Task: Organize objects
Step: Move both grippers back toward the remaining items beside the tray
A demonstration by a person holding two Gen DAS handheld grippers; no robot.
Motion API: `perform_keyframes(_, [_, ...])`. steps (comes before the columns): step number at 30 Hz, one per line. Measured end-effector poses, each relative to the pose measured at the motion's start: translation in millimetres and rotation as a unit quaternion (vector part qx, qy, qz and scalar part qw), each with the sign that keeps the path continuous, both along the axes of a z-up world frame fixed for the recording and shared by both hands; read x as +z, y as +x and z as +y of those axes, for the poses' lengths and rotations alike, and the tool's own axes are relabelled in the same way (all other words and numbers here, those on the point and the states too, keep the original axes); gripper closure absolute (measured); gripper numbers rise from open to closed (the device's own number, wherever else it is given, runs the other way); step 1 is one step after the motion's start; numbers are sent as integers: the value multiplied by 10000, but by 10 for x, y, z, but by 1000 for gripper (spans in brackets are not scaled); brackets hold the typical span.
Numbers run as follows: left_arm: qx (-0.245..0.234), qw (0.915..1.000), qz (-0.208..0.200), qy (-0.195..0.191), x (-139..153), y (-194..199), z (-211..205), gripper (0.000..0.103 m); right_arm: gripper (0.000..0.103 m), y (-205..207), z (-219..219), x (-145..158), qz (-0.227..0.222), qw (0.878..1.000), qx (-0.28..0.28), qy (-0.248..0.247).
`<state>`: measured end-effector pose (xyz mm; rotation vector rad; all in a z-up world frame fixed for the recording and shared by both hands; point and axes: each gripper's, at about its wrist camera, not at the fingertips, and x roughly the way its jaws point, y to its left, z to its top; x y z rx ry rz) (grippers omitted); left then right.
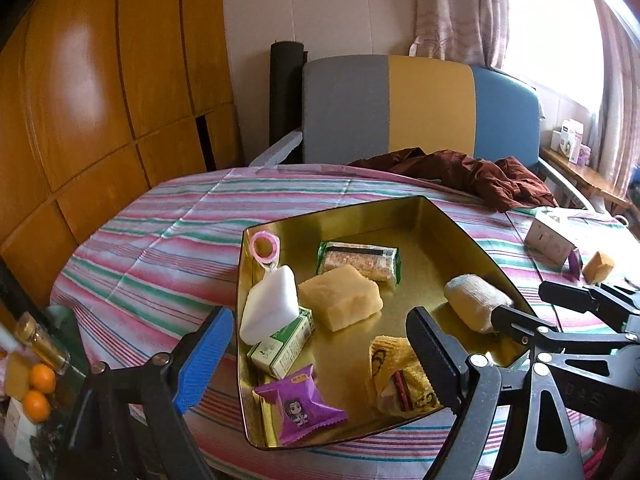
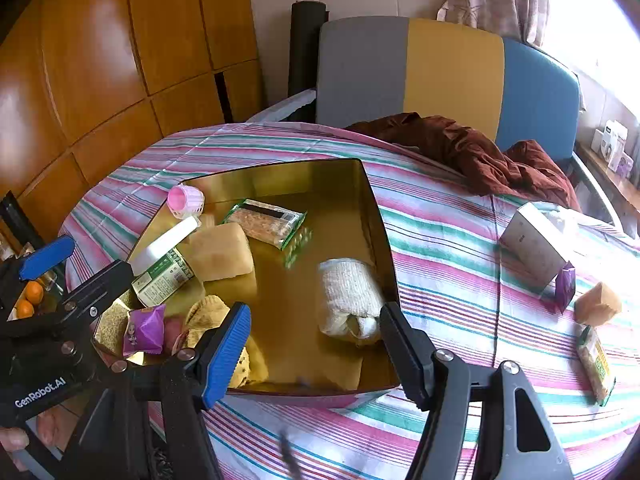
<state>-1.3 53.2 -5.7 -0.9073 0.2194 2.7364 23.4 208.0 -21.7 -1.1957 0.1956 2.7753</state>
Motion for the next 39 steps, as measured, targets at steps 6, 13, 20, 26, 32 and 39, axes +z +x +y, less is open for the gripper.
perform_keyframes(6, [-52,9999,39,-78,6,27,38,14,35,11,38,1,-5,10000,-49,-18])
perform_keyframes(13, [-113,9998,68,-150,9,62,85,14,35,58,142,10,8,9998,-180,-59])
perform_keyframes(20, [-192,9995,61,-235,2,90,148,14,35,159,414,-7,-53,9988,-470,-111])
perform_keyframes(26, [-347,9991,10,-239,-15,102,225,14,35,312,866,-41,-272,9951,-898,-306])
perform_keyframes(32, [-596,9980,-105,-185,-54,84,321,14,35,568,1623,4,-693,9834,-1554,-628])
perform_keyframes(39, [-711,9971,-248,-101,-102,36,398,14,34,1019,2572,95,-1082,9595,-2497,-733])
